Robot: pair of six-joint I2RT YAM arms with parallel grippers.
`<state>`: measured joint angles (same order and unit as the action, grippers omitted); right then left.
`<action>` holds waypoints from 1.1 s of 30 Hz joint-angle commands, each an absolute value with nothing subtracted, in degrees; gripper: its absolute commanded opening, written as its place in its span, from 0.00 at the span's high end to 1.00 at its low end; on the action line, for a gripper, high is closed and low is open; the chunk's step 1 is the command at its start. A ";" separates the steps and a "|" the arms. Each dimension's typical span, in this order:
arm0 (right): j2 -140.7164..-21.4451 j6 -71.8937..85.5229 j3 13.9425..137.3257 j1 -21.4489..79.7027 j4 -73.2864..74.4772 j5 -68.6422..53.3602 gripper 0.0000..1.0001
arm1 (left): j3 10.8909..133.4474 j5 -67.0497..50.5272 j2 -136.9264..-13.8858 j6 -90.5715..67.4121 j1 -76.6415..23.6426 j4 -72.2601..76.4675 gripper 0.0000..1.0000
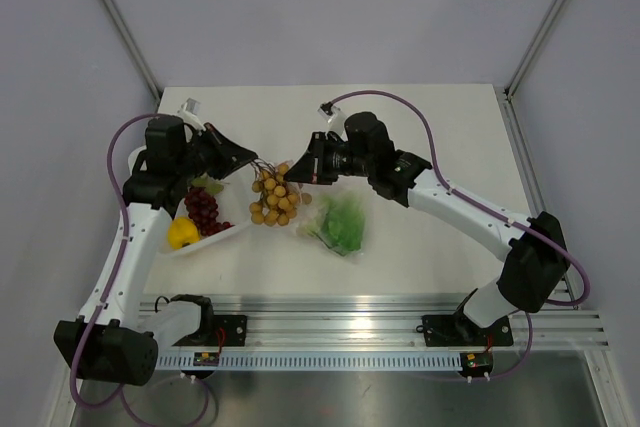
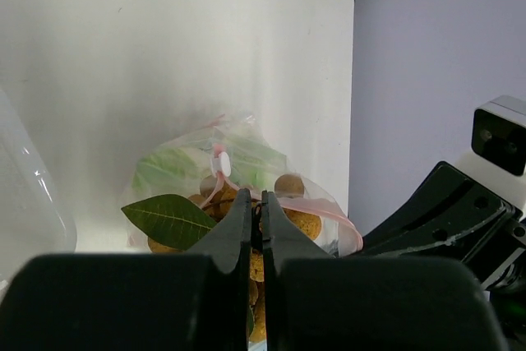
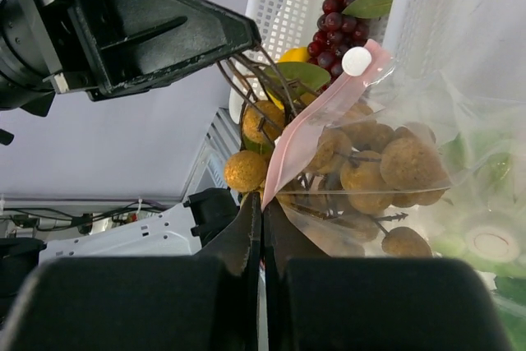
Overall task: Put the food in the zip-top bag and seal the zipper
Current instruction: Place the fake fruit in the zipper food storage bag.
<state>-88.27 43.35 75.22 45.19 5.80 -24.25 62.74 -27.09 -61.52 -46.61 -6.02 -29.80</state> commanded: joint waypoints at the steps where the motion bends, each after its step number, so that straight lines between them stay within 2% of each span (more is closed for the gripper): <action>1: -86.13 44.21 78.84 46.32 0.62 -27.95 1.00 | 65.83 -23.91 -61.35 -47.99 -6.33 -25.93 1.00; 19: -88.85 44.30 80.33 47.72 0.62 -29.18 1.00 | 69.08 -21.09 -59.68 -56.42 -6.85 -25.05 1.00; 26: -90.17 45.61 80.25 47.81 -2.54 -28.83 1.00 | 65.75 -17.32 -58.97 -55.21 -12.91 -24.26 1.00; 33: -88.77 46.05 79.72 47.81 -3.07 -27.34 1.00 | 55.92 -11.87 -56.43 -52.38 -17.67 -21.55 1.00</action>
